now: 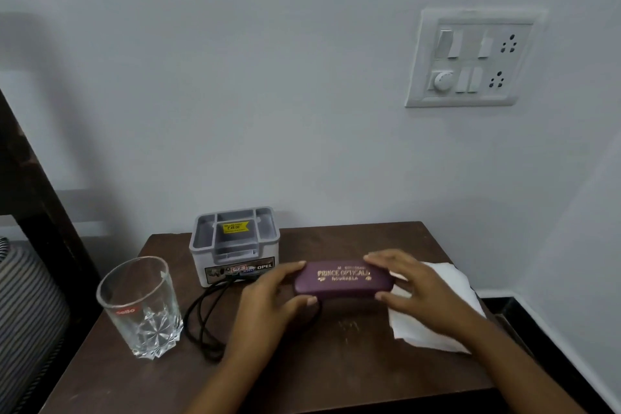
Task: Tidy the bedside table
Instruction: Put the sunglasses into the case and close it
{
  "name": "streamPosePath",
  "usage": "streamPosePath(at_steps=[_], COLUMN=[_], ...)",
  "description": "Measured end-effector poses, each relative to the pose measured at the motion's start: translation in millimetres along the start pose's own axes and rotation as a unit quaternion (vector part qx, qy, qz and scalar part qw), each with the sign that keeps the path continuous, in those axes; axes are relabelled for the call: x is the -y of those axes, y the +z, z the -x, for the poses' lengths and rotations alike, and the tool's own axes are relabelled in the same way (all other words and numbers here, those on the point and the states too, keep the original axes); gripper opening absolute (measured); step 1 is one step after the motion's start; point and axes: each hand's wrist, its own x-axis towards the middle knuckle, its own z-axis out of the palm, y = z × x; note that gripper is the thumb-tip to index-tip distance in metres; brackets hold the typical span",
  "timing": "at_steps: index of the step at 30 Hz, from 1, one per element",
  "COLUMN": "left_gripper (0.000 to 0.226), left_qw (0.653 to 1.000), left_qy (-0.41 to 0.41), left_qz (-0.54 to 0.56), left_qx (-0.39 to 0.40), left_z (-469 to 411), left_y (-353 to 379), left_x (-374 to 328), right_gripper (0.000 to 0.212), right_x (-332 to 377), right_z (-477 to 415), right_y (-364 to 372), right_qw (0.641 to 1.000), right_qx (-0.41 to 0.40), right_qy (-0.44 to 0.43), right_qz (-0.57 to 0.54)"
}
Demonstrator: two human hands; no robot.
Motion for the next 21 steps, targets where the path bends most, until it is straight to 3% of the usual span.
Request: streamPosePath(at_steps=[5, 11, 21], left_gripper=[0.052, 0.056, 0.051], left_qw=[0.998, 0.995, 0.997], left_qy=[-0.027, -0.055, -0.044], left_qz=[0.056, 0.027, -0.007], left_qx=[0.033, 0.079, 0.061], left_z=[-76, -126, -141], left_y=[52, 94, 120], left_x=[1, 18, 26], right_gripper=[0.054, 0.052, 0.052], right_x=[-34, -78, -113], right_z=[-51, -83, -100], right_y=[-43, -57, -61], right_qw=[0.995, 0.986, 0.985], right_qx=[0.014, 0.038, 0.032], right_qy=[0.081, 0.141, 0.151], right_qz=[0.049, 0.079, 0.082])
